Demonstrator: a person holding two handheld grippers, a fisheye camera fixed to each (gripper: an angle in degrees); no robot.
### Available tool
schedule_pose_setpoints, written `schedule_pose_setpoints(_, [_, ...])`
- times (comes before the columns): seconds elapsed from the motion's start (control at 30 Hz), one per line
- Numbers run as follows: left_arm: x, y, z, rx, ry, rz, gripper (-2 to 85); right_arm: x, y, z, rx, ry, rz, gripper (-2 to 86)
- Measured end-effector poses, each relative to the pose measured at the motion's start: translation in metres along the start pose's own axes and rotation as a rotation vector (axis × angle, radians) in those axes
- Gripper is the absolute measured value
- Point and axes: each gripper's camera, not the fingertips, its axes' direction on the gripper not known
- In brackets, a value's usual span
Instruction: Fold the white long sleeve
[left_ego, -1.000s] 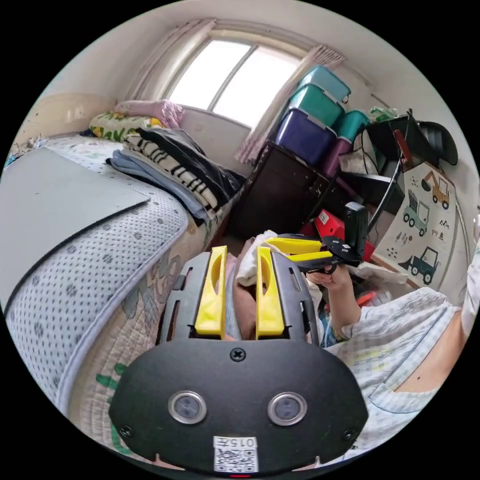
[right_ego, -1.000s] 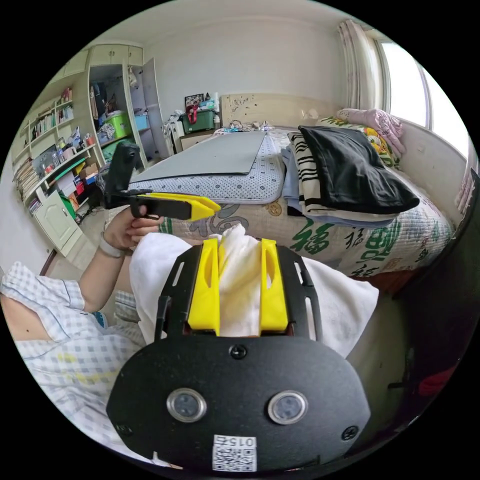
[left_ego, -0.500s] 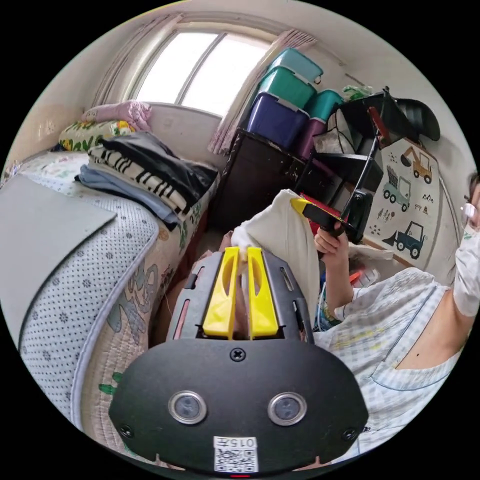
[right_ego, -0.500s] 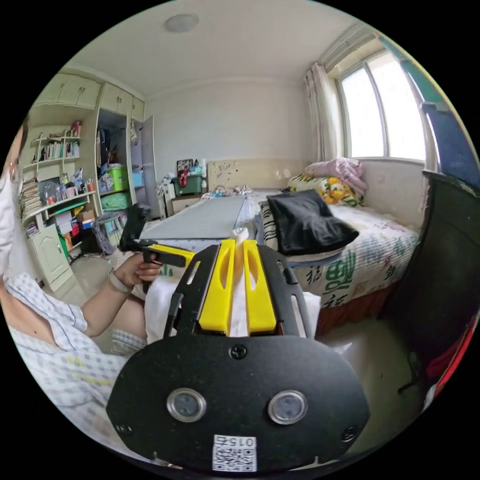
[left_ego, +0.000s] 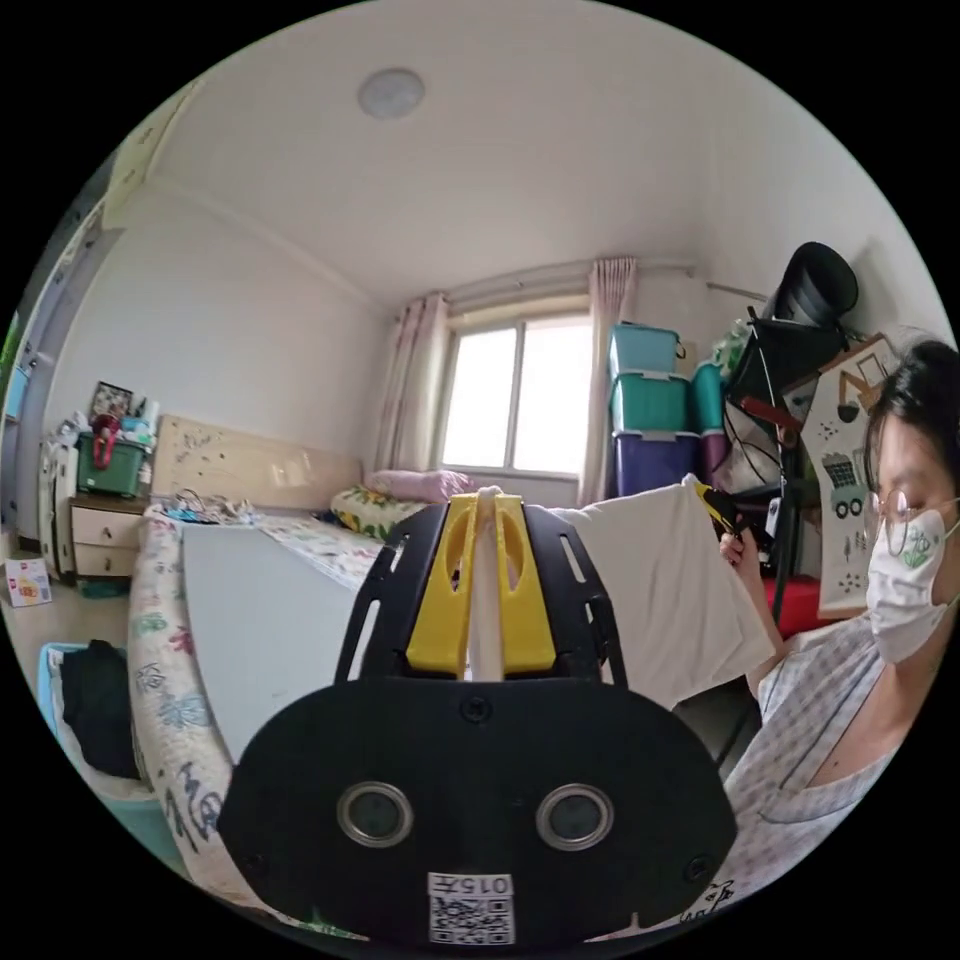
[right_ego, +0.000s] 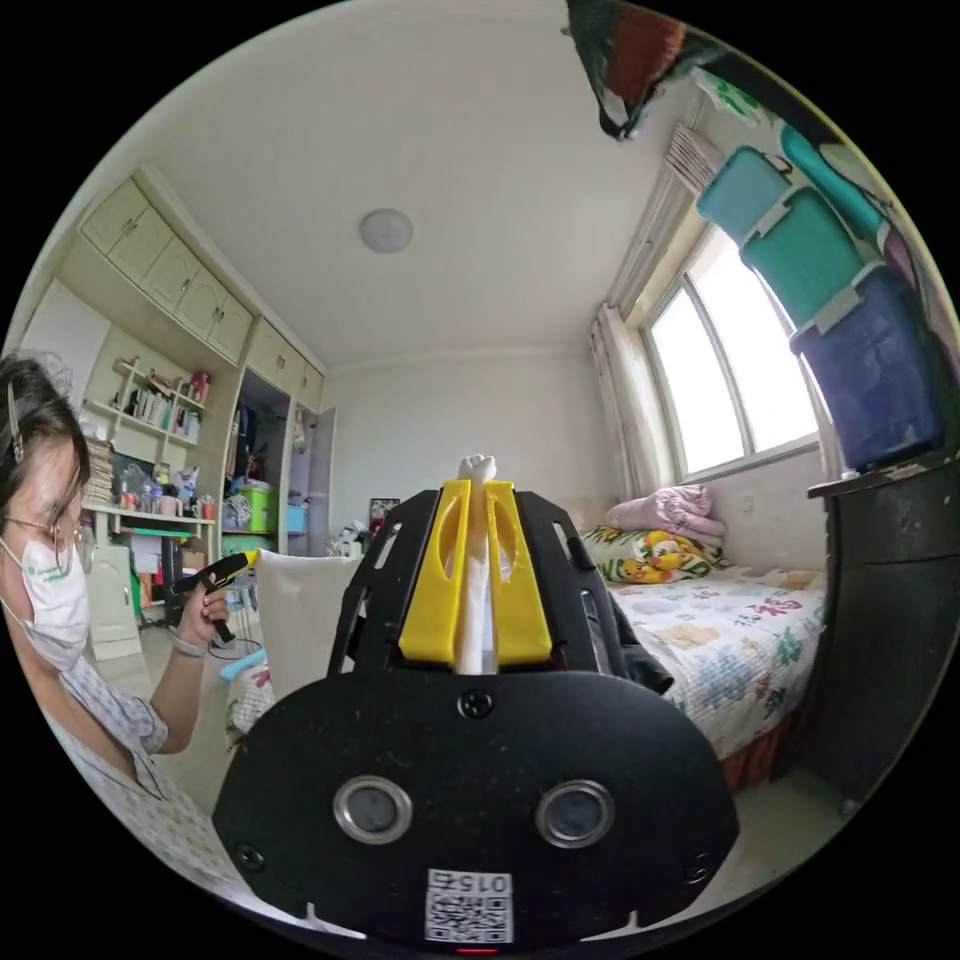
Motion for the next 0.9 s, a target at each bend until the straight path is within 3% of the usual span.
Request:
schedule_pose_setpoints(0.23, [0.038,-0.017,-0.192,0.128,-0.275,0.096,0.9,0.004,-0.003,0.107,-0.029,-0.247,0.07,3.1])
schedule_pose_setpoints(0.43, [0.024,-0.006,-0.247,0.11,-0.389,0.096,0.9,-0.014,0.0,0.211,-0.072,-0.298,0.06,3.3])
schedule_pose_setpoints(0.67, [-0.097,0.074,-0.183,-0.086,-0.525,-0.049,1.0,-0.035,0.043,0.389,-0.286,-0.164,0.008,3.3])
schedule_pose_setpoints(0.9, [-0.233,0.214,-0.027,-0.527,-0.665,-0.124,1.2,-0.068,0.154,0.619,-0.839,0.087,-0.229,2.7])
